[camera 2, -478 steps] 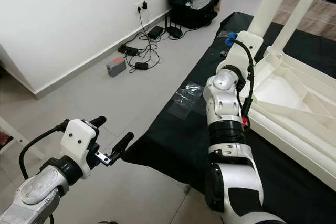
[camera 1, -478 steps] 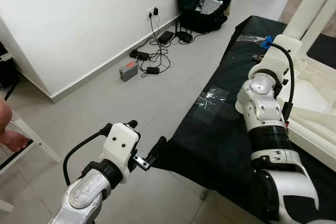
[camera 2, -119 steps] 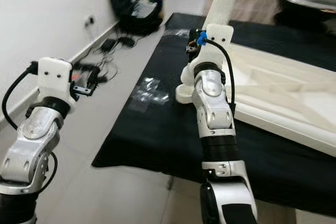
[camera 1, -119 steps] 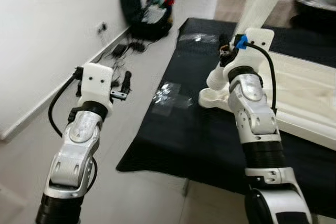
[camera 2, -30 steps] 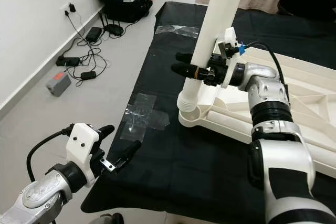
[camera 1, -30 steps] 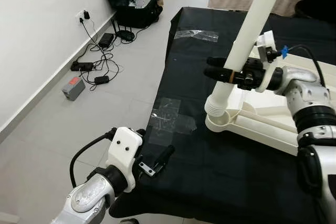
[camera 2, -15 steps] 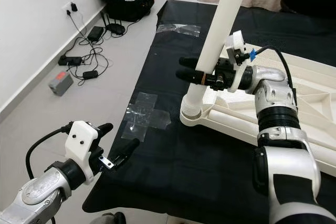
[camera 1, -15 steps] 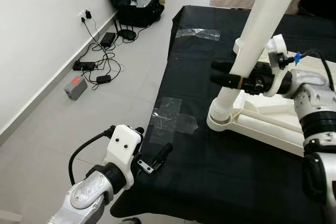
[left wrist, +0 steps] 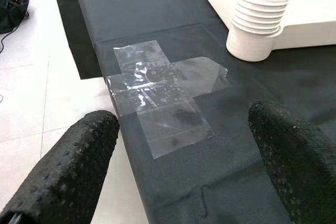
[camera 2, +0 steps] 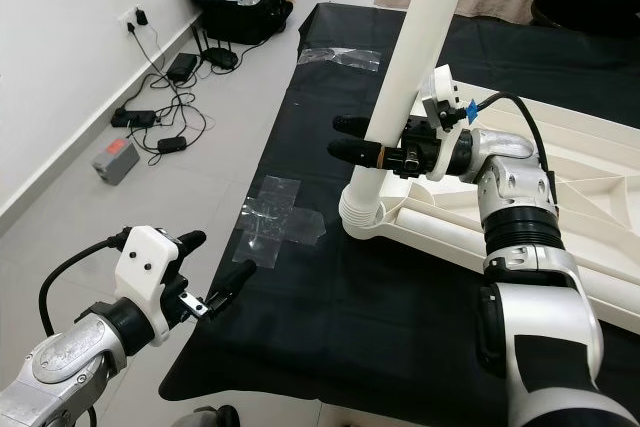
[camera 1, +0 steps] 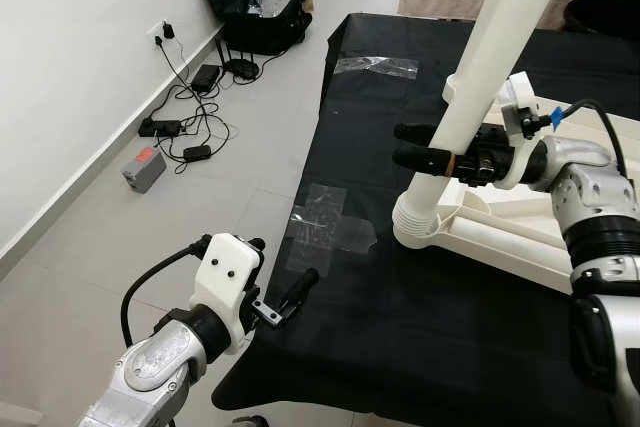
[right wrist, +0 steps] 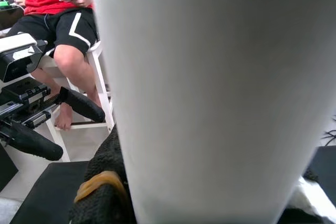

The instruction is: Building children table

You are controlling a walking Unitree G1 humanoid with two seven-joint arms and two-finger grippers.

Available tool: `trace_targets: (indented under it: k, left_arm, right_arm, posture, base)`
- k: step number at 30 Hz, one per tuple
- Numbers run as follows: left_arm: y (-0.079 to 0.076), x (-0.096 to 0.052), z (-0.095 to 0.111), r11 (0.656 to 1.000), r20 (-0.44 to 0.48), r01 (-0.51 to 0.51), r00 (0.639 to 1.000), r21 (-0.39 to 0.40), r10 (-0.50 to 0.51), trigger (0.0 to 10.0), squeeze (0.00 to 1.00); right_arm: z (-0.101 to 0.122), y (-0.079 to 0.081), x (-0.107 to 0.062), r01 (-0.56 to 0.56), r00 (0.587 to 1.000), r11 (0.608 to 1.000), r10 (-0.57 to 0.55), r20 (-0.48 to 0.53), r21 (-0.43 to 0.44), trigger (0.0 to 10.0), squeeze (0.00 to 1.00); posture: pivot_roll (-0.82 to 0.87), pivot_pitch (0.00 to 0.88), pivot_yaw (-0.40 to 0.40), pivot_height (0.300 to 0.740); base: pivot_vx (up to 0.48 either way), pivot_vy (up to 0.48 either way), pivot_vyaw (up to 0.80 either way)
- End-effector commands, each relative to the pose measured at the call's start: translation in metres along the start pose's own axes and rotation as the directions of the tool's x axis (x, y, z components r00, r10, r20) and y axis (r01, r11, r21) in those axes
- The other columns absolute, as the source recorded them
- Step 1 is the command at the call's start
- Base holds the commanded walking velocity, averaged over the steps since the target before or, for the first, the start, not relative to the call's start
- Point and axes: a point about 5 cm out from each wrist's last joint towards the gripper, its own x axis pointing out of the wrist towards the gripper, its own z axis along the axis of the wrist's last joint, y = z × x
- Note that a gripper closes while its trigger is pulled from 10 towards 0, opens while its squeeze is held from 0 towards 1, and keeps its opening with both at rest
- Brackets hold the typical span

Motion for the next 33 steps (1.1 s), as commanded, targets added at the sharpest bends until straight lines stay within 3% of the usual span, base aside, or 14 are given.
trace_targets:
  k: [1,19,33]
  left_arm:
    - [0.000,-0.001,-0.002,1.000,-0.011,0.001,1.000,0.000,-0.001,10.0,0.00]
    - [0.003,0.000,-0.003,1.000,-0.011,-0.004,1.000,0.003,0.004,10.0,0.00]
    - [0.006,0.004,0.000,1.000,0.006,-0.008,1.000,0.011,0.008,10.0,0.00]
  right_arm:
    - [-0.002,-0.001,-0.005,0.016,0.999,1.000,-0.016,-0.033,-0.001,10.0,0.00]
    - [-0.009,0.006,-0.013,-0.005,0.998,1.000,0.003,-0.064,-0.020,10.0,0.00]
    - [-0.034,0.019,0.002,-0.008,0.995,1.000,0.009,-0.097,0.014,10.0,0.00]
  posture:
    - [0.15,0.238,0.002,0.740]
    - [0.16,0.225,0.007,0.740]
    - [0.15,0.211,0.009,0.740]
  base:
    - [0.000,0.000,0.00]
    - [0.000,0.000,0.00]
    - [0.000,0.000,0.00]
